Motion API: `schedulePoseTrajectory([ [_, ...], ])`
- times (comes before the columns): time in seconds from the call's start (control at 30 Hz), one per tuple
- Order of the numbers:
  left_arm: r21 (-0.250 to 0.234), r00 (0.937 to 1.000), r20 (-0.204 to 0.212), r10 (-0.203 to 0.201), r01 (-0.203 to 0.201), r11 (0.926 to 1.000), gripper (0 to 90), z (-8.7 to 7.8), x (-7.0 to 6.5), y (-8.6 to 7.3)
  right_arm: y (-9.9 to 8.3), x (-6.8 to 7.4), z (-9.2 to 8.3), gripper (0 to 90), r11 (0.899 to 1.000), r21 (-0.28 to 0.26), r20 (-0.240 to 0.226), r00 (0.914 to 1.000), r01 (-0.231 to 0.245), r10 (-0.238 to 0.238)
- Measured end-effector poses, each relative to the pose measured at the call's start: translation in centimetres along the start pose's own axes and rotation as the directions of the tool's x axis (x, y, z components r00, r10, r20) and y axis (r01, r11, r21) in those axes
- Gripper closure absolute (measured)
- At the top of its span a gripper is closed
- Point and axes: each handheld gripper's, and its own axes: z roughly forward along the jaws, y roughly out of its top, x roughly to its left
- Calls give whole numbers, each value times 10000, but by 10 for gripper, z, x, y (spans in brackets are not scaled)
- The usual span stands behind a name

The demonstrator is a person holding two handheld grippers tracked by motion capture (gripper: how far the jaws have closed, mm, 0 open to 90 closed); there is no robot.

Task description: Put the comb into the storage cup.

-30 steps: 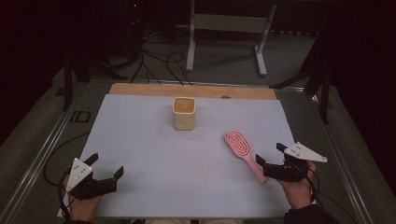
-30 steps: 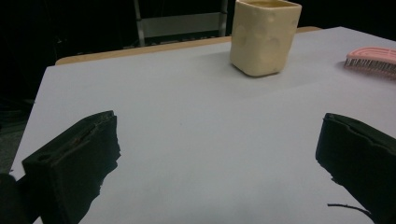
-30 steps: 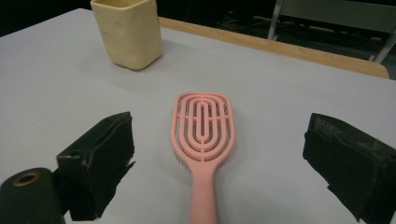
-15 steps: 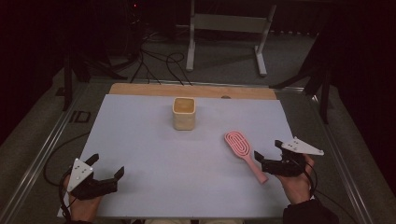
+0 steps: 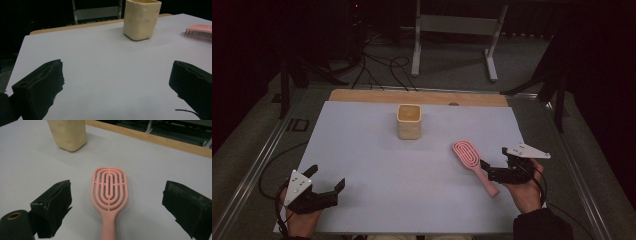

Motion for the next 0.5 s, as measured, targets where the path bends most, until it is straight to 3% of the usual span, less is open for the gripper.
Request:
schedulePoseTrajectory([
  [0.5, 31, 10000, -22, 27, -27, 10000, 2, 0, 0, 0, 9, 0, 15, 87, 9979, 637, -212, 9997, 138, -125],
])
